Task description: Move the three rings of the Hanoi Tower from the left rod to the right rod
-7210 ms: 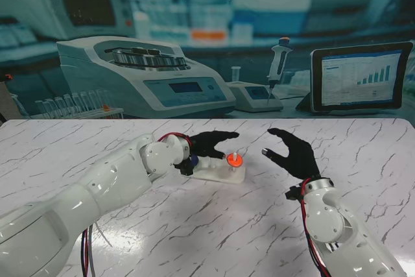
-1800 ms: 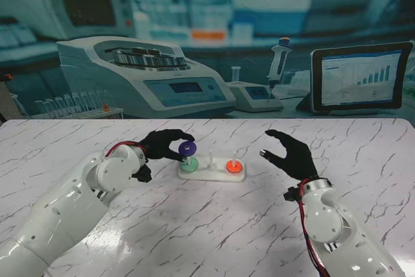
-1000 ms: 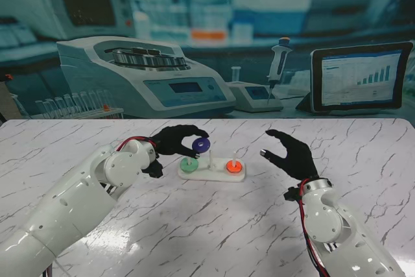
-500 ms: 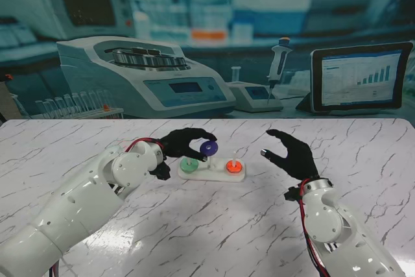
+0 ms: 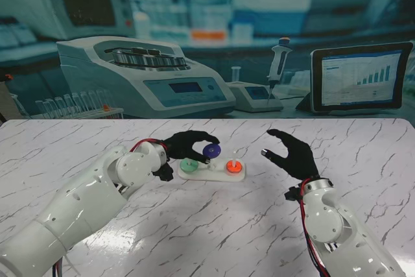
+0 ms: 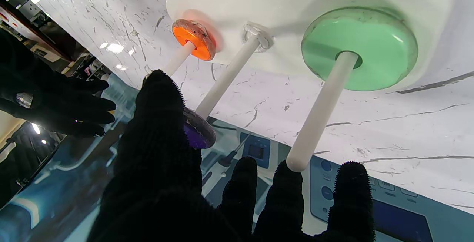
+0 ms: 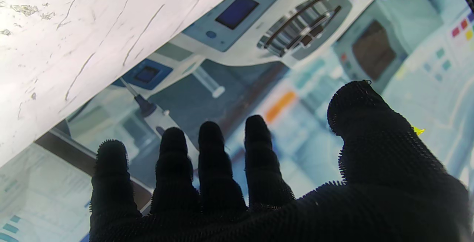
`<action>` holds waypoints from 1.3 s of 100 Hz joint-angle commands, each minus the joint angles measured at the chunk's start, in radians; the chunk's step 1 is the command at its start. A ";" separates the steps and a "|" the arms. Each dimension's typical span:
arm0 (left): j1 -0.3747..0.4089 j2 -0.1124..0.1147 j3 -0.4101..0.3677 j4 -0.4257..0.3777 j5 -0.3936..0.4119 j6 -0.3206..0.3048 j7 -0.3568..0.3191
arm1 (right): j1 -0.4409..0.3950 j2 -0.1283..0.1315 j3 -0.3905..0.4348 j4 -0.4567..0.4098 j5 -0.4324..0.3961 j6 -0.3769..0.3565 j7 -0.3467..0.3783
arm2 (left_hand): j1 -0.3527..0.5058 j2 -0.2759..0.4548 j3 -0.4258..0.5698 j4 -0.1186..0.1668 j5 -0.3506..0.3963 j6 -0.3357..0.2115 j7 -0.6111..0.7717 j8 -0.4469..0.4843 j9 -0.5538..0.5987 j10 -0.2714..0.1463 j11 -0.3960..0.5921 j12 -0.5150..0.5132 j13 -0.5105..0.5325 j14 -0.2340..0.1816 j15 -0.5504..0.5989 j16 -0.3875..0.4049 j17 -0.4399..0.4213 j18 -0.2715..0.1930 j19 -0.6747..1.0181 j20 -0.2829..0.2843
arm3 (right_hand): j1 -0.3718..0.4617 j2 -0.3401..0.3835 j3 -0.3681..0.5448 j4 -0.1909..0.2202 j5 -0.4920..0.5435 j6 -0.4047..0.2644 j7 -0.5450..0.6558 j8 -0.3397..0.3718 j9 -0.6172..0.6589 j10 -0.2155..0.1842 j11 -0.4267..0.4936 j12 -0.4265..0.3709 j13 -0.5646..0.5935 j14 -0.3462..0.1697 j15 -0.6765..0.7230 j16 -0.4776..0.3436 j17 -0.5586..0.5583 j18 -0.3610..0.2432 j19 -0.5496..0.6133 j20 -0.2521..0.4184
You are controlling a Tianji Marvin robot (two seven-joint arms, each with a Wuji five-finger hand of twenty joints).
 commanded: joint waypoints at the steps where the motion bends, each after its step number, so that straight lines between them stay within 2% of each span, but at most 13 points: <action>1: -0.004 -0.007 0.004 0.003 -0.004 -0.020 -0.012 | -0.006 -0.008 -0.004 0.000 0.003 -0.003 -0.002 | 0.058 0.087 0.022 -0.015 0.095 -0.024 0.089 0.028 0.024 -0.005 -0.005 0.007 0.007 -0.004 0.005 0.009 -0.003 0.022 0.017 0.007 | 0.002 0.011 -0.016 0.017 0.028 0.005 0.014 -0.004 0.007 -0.004 0.006 -0.003 0.021 0.000 0.012 0.012 -0.010 -0.008 -0.009 0.011; 130: -0.017 -0.011 0.019 0.030 -0.005 0.020 -0.018 | -0.005 -0.008 -0.004 0.002 0.003 -0.006 -0.001 | 0.065 0.085 0.022 -0.014 0.091 -0.017 0.090 0.025 0.021 -0.004 -0.004 0.009 0.009 -0.004 0.009 0.012 0.002 0.020 0.032 0.016 | 0.001 0.010 -0.016 0.017 0.028 0.005 0.014 -0.004 0.007 -0.005 0.006 -0.003 0.020 -0.001 0.011 0.012 -0.010 -0.008 -0.009 0.011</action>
